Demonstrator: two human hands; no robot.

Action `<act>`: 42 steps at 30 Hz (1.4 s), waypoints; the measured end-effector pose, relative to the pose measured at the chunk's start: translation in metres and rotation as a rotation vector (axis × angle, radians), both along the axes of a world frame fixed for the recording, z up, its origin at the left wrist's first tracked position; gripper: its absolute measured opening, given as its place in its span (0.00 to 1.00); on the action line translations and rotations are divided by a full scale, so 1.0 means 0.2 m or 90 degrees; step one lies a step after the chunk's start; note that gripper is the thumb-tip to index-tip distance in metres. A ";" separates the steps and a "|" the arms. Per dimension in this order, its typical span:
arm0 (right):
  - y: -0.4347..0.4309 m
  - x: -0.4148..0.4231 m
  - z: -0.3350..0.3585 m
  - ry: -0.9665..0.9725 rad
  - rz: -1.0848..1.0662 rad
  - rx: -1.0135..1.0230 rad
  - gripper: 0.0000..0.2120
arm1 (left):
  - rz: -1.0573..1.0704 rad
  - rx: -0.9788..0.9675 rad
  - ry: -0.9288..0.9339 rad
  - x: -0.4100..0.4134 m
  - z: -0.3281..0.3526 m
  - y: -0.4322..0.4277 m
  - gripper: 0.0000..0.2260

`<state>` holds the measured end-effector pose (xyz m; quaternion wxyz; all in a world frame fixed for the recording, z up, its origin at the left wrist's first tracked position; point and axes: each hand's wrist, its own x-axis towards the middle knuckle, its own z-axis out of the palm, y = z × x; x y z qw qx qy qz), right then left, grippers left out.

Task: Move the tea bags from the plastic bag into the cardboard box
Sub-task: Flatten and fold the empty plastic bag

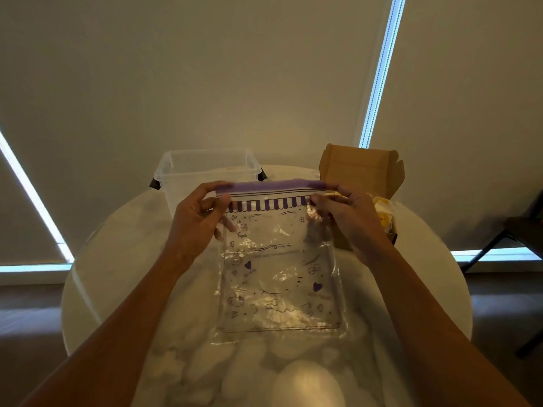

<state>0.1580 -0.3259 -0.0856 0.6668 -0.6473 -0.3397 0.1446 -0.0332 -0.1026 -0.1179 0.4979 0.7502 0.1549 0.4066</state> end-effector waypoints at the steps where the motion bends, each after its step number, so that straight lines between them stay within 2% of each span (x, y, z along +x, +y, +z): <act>1: 0.00 0.01 0.01 0.023 -0.005 0.010 0.10 | -0.020 0.008 0.012 0.00 0.00 0.00 0.12; 7: 0.01 0.02 0.01 0.106 0.006 0.006 0.11 | -0.050 -0.002 0.024 0.00 -0.01 0.01 0.07; 15: 0.02 0.00 0.01 0.209 0.022 0.033 0.20 | -0.097 -0.040 0.000 0.00 -0.02 0.03 0.17; 17: 0.02 -0.01 0.01 0.145 0.011 -0.006 0.20 | -0.080 -0.033 0.008 0.00 -0.02 0.02 0.16; 20: 0.02 -0.03 0.00 0.020 -0.017 -0.034 0.12 | -0.025 0.025 0.038 0.02 -0.02 0.01 0.06; 24: 0.01 -0.03 -0.01 0.012 0.002 -0.032 0.16 | 0.003 0.039 0.020 0.01 -0.03 0.02 0.13; 27: 0.02 -0.03 -0.01 -0.015 -0.014 -0.025 0.13 | 0.018 0.055 0.031 0.01 -0.03 0.03 0.09; 30: 0.02 -0.03 -0.02 -0.027 -0.025 -0.018 0.09 | -0.036 0.016 0.018 0.01 -0.02 0.03 0.07; 35: 0.00 -0.01 -0.01 -0.026 0.010 -0.006 0.09 | -0.126 -0.043 0.046 -0.01 -0.01 0.03 0.13; 39: -0.01 -0.01 0.00 -0.003 0.048 0.007 0.08 | -0.113 -0.004 0.061 0.00 -0.03 0.04 0.09; 42: -0.01 -0.03 0.01 0.036 0.080 -0.002 0.08 | -0.094 -0.012 0.023 0.00 -0.03 0.05 0.10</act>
